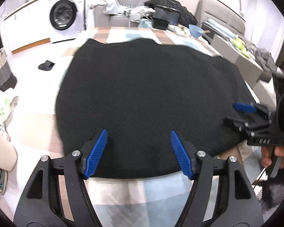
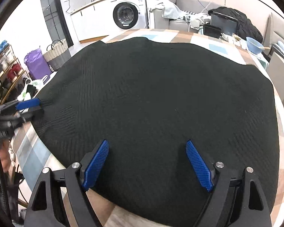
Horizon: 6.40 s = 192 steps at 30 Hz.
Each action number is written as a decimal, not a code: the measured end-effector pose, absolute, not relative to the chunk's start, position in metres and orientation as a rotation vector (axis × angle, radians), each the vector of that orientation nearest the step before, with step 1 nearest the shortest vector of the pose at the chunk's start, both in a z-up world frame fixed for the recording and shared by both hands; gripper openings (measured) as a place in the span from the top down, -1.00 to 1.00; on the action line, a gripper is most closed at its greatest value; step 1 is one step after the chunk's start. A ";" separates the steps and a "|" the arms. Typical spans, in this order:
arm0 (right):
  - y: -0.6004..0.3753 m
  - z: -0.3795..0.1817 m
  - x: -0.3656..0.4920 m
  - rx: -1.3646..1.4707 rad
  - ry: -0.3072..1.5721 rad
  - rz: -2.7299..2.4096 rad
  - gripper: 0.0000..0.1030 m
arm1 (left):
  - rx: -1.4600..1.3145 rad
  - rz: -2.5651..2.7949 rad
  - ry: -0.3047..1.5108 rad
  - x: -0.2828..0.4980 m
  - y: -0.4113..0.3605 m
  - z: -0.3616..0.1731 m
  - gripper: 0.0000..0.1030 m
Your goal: Fold small clothes
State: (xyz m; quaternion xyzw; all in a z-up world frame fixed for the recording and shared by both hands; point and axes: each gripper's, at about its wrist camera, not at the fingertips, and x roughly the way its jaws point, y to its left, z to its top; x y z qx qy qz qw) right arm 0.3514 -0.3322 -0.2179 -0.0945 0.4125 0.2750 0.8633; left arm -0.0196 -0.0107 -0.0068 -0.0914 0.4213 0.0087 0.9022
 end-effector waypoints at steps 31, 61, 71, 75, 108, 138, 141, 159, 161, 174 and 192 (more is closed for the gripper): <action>-0.352 -0.218 0.338 -0.081 0.851 0.571 -0.71 | -0.721 0.089 0.851 -0.026 0.074 -0.040 -0.11; -0.368 -0.215 0.339 0.018 0.860 0.618 -0.72 | -0.111 -0.211 0.609 0.046 -0.108 0.060 0.83; -0.385 -0.207 0.346 0.049 0.873 0.585 -0.72 | 0.004 -0.451 0.814 0.050 -0.183 0.012 0.64; -0.410 -0.196 0.352 0.146 0.858 0.552 -0.72 | -0.095 -0.530 0.787 0.037 -0.162 0.015 0.12; -0.266 -0.144 0.429 0.101 0.773 0.753 0.94 | -0.457 -0.023 0.677 0.040 0.051 0.021 -0.21; -0.352 -0.215 0.421 0.381 1.108 0.743 0.00 | -0.317 -0.184 0.812 0.052 -0.023 0.003 -0.21; -0.352 -0.224 0.428 0.434 1.089 0.716 0.44 | -0.322 -0.189 0.809 0.050 -0.021 0.005 -0.21; -0.381 -0.218 0.390 0.341 1.081 0.605 0.54 | -0.258 -0.242 0.839 0.046 -0.038 0.007 -0.21; -0.386 -0.215 0.395 0.379 1.072 0.610 0.15 | -0.247 -0.267 0.835 0.045 -0.043 0.008 -0.21; -0.412 -0.176 0.461 0.405 0.921 0.535 0.07 | -0.335 -0.254 0.875 0.055 -0.030 -0.008 -0.21; -0.327 -0.151 0.552 -0.066 0.742 0.344 0.77 | -0.370 -0.226 0.863 0.055 -0.014 -0.010 -0.21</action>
